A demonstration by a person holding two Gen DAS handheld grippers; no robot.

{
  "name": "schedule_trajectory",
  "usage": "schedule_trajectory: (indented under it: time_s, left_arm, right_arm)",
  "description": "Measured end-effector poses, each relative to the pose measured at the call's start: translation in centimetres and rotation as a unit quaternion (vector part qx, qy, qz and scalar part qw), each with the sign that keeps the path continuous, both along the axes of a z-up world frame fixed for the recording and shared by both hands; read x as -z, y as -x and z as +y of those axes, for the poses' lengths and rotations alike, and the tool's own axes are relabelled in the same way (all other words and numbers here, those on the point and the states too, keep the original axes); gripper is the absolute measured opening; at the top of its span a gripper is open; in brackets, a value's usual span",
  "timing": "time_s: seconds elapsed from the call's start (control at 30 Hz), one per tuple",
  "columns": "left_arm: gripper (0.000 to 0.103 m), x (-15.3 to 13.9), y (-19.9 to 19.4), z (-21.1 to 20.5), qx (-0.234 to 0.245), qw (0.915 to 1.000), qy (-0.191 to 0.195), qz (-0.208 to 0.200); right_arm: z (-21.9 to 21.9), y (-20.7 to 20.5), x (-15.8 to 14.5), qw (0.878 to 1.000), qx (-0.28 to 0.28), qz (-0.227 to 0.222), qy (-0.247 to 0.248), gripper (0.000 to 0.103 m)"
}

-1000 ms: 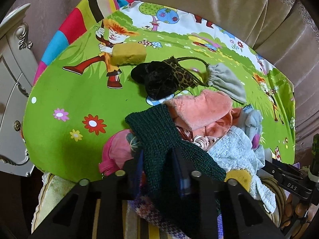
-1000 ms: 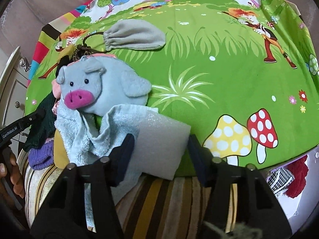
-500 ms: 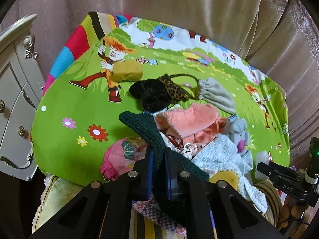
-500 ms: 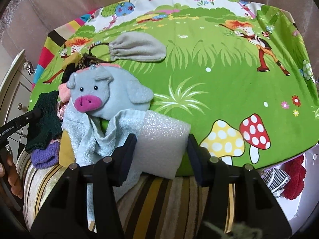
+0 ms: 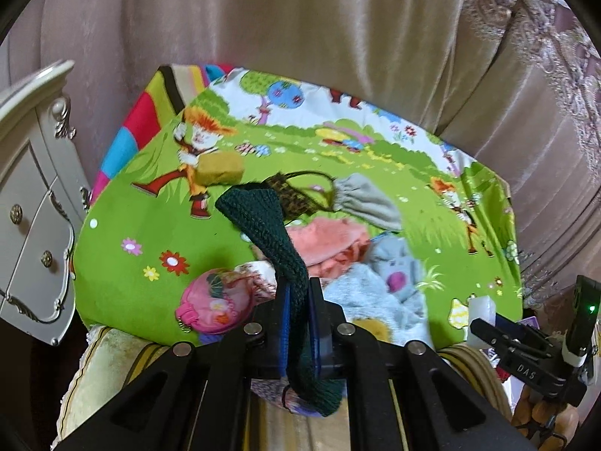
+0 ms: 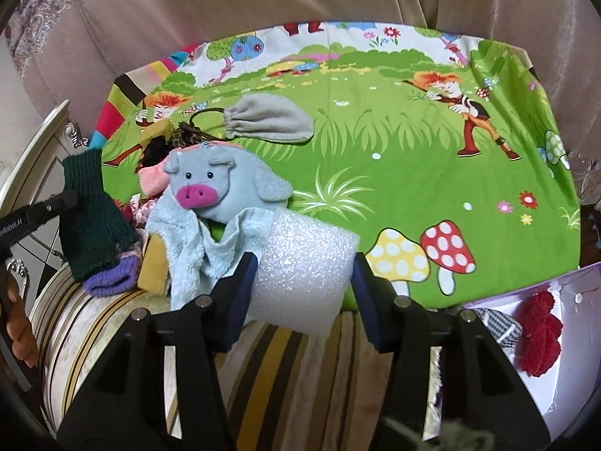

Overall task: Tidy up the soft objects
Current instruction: 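Carry the foam block and green glove into the box and open both tools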

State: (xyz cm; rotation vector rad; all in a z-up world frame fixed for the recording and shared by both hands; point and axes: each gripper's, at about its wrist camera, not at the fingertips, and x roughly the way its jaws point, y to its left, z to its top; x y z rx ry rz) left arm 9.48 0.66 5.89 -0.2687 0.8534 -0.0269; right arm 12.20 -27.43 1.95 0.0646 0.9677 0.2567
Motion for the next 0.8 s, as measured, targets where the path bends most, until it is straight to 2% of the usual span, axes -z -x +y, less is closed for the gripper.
schedule_trajectory:
  time_s: [0.23,0.47,0.8]
  left_arm:
    - [0.009,-3.0,1.0,-3.1,0.033,0.999,-0.011,-0.028]
    - [0.009,-4.7,1.8,-7.6,0.08,0.9957,-0.012,-0.045]
    - [0.009,-5.7,2.9,-17.4,0.181,0.9822,0.002,-0.05]
  right_arm:
    - [-2.4,2.7,-1.3,1.0,0.011,-0.018,-0.007,0.055]
    - [-6.2,5.6,-2.4,0.999,0.039,-0.037,-0.001,0.055]
    - [-13.5,9.1,-3.7,0.993,0.106,-0.06,0.006,0.055]
